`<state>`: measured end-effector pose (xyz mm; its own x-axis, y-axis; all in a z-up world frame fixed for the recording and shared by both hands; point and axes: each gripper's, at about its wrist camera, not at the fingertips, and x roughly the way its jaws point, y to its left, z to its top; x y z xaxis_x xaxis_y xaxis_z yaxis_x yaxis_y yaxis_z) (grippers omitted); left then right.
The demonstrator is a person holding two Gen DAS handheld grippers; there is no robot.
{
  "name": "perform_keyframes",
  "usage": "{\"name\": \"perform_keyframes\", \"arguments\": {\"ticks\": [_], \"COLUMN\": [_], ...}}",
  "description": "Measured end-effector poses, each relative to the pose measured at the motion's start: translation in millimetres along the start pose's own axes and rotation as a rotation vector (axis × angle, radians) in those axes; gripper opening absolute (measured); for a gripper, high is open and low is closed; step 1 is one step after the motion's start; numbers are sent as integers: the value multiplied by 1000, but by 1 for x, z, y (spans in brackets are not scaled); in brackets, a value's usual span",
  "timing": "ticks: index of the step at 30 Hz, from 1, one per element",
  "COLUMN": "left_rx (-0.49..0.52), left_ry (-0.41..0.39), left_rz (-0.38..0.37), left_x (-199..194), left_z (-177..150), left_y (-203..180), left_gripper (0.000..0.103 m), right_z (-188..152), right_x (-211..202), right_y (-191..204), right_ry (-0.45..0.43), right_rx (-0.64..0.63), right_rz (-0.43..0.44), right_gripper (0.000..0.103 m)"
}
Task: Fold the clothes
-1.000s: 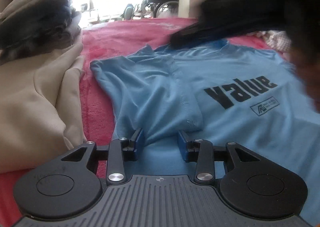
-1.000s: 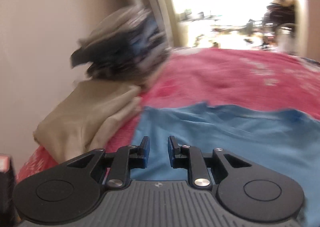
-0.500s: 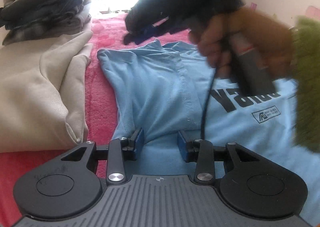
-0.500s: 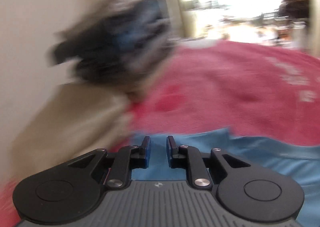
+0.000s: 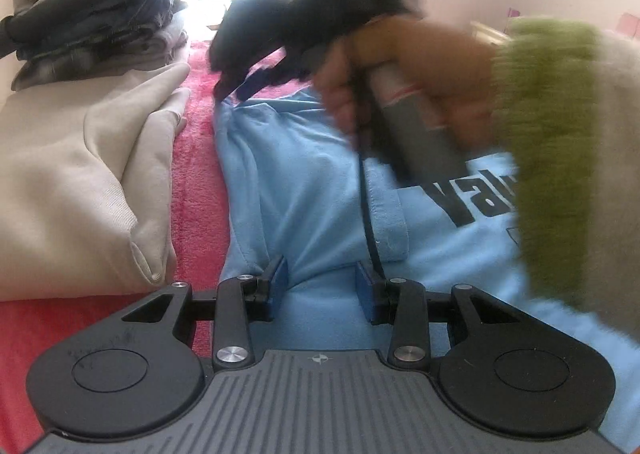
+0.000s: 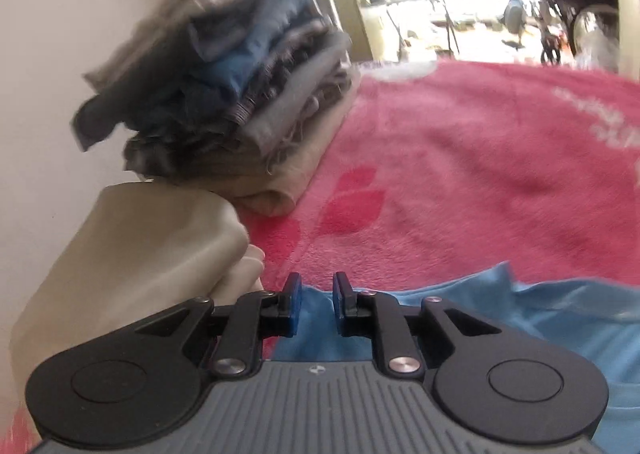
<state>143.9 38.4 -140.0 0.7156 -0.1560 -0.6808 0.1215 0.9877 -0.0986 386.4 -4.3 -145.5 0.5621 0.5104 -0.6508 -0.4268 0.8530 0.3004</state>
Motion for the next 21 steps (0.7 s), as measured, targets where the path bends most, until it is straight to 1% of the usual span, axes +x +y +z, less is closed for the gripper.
{"name": "perform_keyframes", "arguments": {"ticks": [2,5,11,16,17,19,21], "left_rx": [-3,5,8,35,37,30,7], "left_ry": [-2,-10,-47,-97,-99,-93,-91], "left_rz": [-5,-6,1,18,20,20,11], "left_x": [2,1,-5,-14,-15,-14,-13], "left_z": [1,4,10,11,10,10,11], "left_y": [2,2,6,1,0,-1,0], "left_gripper": [37,38,39,41,41,42,42], "right_z": [-4,-13,-61,-138,-153,-179,-198], "right_x": [-27,-73,-192,-291,-310,-344,-367], "right_y": [-3,-17,-78,-143,-158,-191,-226], "right_ry": [-3,-37,-143,-164,-174,-222,-280], "right_rx": [-13,17,271,521,579,714,858], "right_rz": [-9,-67,-203,-418,-458,-521,-539], "right_gripper": [18,18,18,21,22,25,33]}}
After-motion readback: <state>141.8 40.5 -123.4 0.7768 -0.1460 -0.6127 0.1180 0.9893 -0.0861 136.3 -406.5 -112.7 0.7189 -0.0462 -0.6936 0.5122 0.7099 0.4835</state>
